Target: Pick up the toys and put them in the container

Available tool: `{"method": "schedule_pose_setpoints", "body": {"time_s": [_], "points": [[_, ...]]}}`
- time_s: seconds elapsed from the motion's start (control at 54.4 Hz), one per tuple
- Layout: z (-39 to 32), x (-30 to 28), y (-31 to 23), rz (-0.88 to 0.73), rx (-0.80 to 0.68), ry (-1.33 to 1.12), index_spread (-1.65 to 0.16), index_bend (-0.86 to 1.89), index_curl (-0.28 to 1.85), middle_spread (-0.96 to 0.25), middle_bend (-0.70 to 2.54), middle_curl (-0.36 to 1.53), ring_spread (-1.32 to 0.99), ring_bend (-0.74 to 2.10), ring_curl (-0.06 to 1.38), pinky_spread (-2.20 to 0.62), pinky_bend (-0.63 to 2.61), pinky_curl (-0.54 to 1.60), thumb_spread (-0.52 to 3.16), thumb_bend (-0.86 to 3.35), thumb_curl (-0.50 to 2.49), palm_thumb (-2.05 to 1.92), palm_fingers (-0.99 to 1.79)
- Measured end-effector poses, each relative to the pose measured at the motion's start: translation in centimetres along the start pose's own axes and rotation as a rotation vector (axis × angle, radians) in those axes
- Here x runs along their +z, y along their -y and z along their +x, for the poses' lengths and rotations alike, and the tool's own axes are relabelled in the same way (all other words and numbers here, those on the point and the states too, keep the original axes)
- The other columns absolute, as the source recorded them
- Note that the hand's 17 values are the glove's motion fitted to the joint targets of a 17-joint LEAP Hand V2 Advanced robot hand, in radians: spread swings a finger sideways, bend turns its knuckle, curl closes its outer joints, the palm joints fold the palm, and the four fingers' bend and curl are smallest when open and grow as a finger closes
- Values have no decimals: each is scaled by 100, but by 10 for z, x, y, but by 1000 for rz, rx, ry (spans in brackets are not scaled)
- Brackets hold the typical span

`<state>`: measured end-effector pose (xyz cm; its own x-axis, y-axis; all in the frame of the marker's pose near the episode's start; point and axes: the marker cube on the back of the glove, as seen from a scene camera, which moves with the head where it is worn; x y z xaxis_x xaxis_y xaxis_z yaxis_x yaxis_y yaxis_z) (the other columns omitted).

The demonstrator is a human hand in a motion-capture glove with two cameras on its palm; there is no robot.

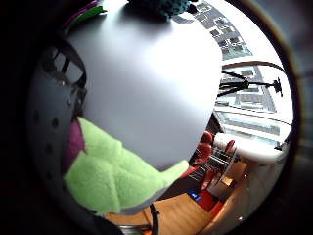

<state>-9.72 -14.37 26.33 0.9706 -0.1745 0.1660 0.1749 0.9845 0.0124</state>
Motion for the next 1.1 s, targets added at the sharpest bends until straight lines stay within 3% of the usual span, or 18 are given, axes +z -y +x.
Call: {"method": "schedule_pose_setpoints", "body": {"time_s": [0.129,0.221,0.515,0.625,0.699,0.772,0.901,0.956,1.011,1.067,1.103], "points": [[0,-10,4,-125,21,156,-29,36,20,-27,79,47,-37,115,52,-34,99,40,94,16,51,53,120],[-16,-32,0,-226,43,234,-31,59,29,-27,93,55,-37,119,56,-35,95,42,80,15,57,56,124],[-92,-199,2,6,-17,41,-32,93,50,-22,113,69,-36,131,62,-37,101,48,49,9,72,60,112],[-134,-251,10,134,-248,-94,-32,95,56,-21,116,72,-36,134,64,-37,104,50,43,8,76,61,108],[-173,-273,26,173,-128,-25,-32,96,60,-21,117,74,-35,135,64,-37,105,51,39,7,79,61,107],[-202,-284,44,189,-24,-6,-32,97,63,-20,118,75,-35,136,64,-37,105,51,37,6,81,62,106],[-263,-289,79,196,-100,-28,-31,95,68,-19,118,77,-34,137,65,-37,107,52,33,3,85,62,104],[-288,-284,94,192,-209,-86,-31,94,71,-19,118,78,-34,138,65,-37,107,53,32,2,87,62,104],[-313,-281,112,185,-106,-83,-31,93,73,-19,118,78,-34,138,65,-37,107,53,32,2,89,62,104],[-329,-275,122,174,-225,-112,-31,92,75,-19,118,79,-34,139,65,-37,107,53,31,1,90,62,103],[-342,-270,131,171,-220,-123,-32,91,77,-19,117,79,-34,139,65,-37,107,53,31,0,91,62,103]]}}
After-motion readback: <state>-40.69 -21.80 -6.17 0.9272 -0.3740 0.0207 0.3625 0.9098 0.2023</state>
